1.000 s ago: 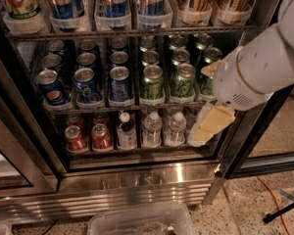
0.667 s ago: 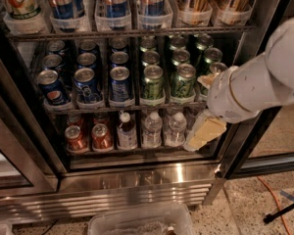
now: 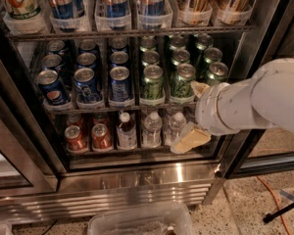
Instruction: Pick pepsi can from middle shelf of fridge
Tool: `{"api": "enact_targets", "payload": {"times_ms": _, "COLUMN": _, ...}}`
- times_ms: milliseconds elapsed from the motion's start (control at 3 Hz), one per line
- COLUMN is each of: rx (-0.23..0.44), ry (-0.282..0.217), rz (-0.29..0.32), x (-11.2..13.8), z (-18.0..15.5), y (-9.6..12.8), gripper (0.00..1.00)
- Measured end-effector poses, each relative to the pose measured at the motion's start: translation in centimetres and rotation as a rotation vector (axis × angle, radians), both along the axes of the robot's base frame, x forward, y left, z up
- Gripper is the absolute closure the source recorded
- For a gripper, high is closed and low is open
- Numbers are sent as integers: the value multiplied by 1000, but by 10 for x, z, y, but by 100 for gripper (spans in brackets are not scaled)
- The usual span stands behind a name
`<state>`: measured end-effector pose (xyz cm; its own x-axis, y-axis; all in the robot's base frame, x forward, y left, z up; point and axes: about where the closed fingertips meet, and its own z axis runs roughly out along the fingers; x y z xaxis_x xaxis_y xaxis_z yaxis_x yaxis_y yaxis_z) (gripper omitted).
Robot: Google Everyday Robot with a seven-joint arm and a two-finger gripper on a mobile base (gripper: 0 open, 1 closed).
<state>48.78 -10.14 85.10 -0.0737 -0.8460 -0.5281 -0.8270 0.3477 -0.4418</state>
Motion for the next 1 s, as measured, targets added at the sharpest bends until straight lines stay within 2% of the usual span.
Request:
{"api": "enact_targets", "payload": {"times_ms": 333, "rx": 0, "ry": -1, "rz": 0, "x": 0, "z": 0, "y": 0, "gripper": 0}}
{"api": "enact_targets", "payload": {"times_ms": 667, "rx": 80, "ry": 5, "rz": -33, "x": 4, "z": -3, "y": 1, "gripper": 0}}
{"api": "enact_targets", "payload": {"times_ms": 1000, "rx": 219, "ry": -17, "rz": -71, "x": 8, "z": -21, "y": 6, "gripper": 0}}
